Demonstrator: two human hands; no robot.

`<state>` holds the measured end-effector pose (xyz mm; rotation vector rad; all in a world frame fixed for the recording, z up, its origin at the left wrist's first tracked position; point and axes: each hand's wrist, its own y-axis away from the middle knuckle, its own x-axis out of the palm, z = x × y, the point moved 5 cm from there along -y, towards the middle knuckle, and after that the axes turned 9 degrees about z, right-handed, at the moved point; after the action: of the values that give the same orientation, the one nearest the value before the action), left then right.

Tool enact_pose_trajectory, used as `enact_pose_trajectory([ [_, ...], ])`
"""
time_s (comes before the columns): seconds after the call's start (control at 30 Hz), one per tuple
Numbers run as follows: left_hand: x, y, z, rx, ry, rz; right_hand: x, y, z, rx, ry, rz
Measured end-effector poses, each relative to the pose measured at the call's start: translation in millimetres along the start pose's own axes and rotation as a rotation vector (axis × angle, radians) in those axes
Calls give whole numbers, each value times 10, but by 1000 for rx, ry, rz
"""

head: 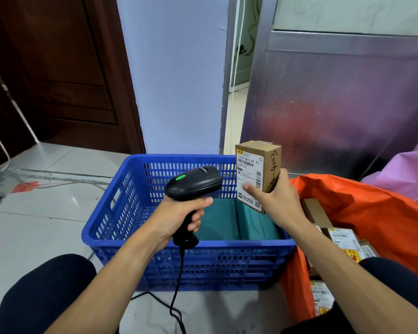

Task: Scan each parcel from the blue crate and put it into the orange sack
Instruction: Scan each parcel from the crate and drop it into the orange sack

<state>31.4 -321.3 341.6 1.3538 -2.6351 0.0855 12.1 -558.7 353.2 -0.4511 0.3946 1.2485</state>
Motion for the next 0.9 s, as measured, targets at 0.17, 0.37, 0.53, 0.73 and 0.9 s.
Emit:
enact_pose_trajectory([
  [0.17,24,-2,-4,11,-6,18,-16,16,2,-3,7,6],
  [0.37,34,-68,27,27,15,6,-30,-1,-50,6,7,7],
  [0.53,54,-171,25,55,46,-65,-17,-28,-110,26,-26,24],
  [0.73,33,-277,53,10,86,-321,69,-30,-87,65,-193,114],
  [0.9,224,-297,246,-49,133,-342,96,120,-77,173,-283,269],
])
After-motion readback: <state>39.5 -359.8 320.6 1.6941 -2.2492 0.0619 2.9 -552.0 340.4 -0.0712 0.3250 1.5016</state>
